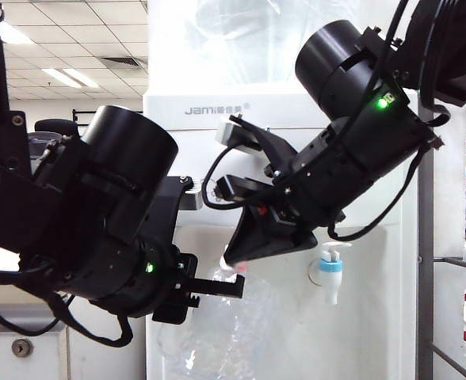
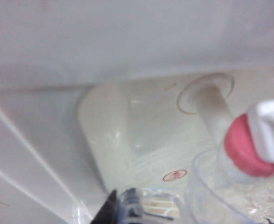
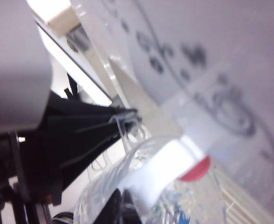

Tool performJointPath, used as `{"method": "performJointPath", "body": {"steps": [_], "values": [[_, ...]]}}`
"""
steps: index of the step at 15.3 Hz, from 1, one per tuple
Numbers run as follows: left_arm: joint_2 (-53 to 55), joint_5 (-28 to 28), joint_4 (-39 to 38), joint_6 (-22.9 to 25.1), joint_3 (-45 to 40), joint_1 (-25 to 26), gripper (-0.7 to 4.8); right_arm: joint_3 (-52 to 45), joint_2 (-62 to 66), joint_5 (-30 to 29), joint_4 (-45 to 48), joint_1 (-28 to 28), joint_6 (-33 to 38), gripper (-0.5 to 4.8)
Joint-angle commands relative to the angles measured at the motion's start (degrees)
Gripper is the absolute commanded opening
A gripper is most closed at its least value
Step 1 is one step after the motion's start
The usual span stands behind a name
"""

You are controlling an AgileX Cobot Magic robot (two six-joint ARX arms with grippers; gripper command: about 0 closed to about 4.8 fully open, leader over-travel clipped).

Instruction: Pick up the plastic mug from the left desk, go to the hot water outlet of the water dispenser, press the vertical switch to get some water, then put the mug back on the desk.

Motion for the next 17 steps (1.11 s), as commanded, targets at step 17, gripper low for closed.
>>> {"method": "performJointPath", "body": {"steps": [17], "values": [[-0.3,-1.7,1.1,-0.2,0.1,0.2,-0.05,-0.3,0.5,2.3,-0.9,-0.1,0.2,-0.06]]}}
